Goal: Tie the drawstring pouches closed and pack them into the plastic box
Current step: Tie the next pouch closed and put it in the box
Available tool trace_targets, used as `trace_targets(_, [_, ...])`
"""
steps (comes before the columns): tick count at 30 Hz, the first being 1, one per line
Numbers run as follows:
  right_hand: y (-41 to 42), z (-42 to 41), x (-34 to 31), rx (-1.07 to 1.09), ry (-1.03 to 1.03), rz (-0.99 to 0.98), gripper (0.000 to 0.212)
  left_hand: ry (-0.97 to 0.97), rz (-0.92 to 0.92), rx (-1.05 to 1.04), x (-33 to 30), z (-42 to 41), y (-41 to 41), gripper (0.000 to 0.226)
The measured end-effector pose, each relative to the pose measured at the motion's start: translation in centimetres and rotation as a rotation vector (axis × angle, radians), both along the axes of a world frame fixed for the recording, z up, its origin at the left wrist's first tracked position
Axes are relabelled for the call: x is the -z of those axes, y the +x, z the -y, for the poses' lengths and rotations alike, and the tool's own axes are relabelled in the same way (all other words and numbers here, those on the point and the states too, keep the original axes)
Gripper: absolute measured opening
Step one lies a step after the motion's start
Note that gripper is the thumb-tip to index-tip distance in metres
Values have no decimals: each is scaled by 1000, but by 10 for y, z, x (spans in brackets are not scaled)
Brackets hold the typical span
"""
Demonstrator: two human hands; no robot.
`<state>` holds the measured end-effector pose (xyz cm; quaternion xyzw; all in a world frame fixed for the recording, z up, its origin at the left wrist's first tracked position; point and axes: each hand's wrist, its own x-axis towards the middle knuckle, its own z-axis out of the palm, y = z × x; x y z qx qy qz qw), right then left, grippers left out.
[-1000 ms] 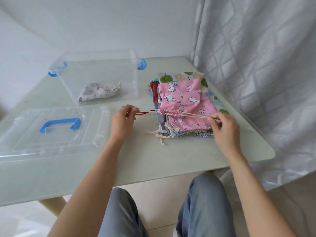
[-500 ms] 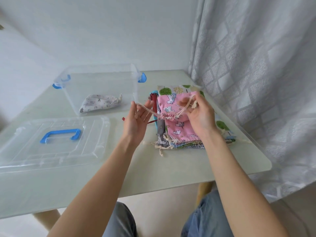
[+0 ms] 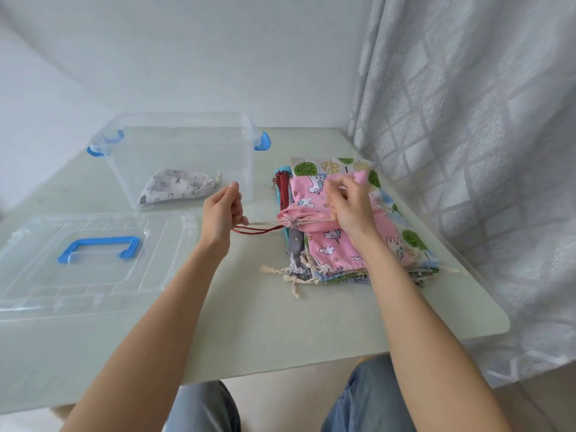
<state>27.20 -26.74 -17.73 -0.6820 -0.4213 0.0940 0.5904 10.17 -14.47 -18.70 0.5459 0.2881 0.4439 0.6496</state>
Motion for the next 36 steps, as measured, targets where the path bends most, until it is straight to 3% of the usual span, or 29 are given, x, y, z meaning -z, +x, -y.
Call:
trace_targets(4, [-5, -16, -12, -107, -167, 80, 28, 95, -59, 29, 6, 1, -5, 36])
trace_targets(7, [-15, -26, -32, -276, -254, -66, 40, 75, -41, 123, 0, 2, -9, 36])
trace_targets(11, [-34, -39, -32, -371, -268, -46, 19, 168, -63, 130, -4, -1, -14, 38])
trace_targets(17, [-47, -43, -19, -369, -293, 60, 13, 337, -49, 114, -13, -1, -19, 28])
trace_targets(20, [-50, -44, -17, -370, -213, 67, 7, 352, -109, 154, -12, -2, -18, 33])
trace_targets(24, [-49, -34, -22, -427, -77, -198, 20, 207, -184, 343, -6, -2, -17, 34])
trace_targets(26, [-46, -28, -21, -408, -81, -245, 19, 228, -203, 400, -5, 4, -14, 31])
trace_targets(29, [-40, -25, -12, -335, -107, -160, 8, 301, -212, 262, -2, 10, -8, 9])
trace_targets(32, [-36, -21, -8, -269, -100, -122, 9, 340, -182, 142, 0, 8, -7, 9])
trace_targets(36, [-35, -19, -12, -313, 37, -399, 14, 286, -66, 265, -7, 16, -11, 20])
